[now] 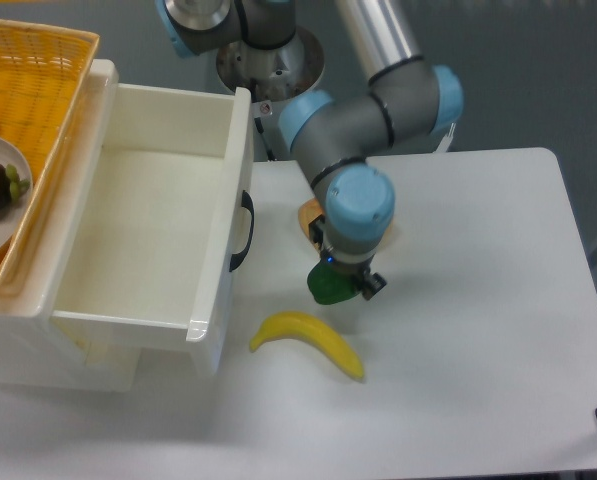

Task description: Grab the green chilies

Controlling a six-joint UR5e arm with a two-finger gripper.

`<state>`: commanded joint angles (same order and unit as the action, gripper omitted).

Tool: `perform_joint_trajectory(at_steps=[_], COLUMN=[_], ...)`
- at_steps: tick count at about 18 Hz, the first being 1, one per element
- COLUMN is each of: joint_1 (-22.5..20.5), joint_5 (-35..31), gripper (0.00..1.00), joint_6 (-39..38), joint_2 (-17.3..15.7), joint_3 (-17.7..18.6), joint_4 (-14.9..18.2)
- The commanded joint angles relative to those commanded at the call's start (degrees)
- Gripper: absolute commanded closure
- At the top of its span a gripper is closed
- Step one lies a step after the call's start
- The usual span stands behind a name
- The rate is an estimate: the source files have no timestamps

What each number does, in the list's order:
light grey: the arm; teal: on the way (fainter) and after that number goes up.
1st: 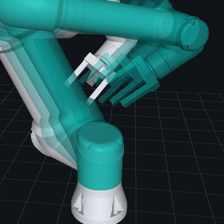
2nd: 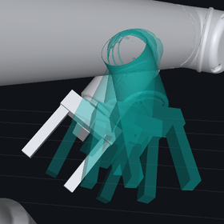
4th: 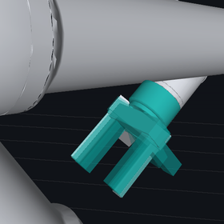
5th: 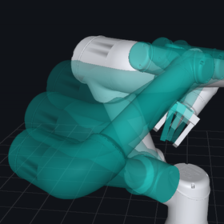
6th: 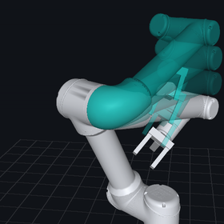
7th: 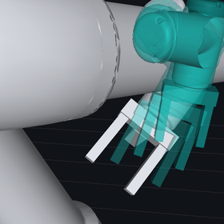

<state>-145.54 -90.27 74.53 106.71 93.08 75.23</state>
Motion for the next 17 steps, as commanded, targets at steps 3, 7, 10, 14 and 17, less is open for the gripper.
perform_joint_trajectory(at_steps=[3,7,10,14,17], joint_1=[-0.27,-1.05,-2.11,-2.55,-2.90], joint_5=[0.71,2.90,3.17,3.34,3.78], gripper=[0.69,0.69,0.69,0.69,0.69], joint_6=[0.00,-0.62,-0.09,0.00,0.09], joint_2=[-0.70,-2.90,-4.48,-5.01,-5.10], joint_3=[0.00,0.44,0.79,0.79,0.88], joint_4=[0.00,0.09,1.84,2.55,2.55])
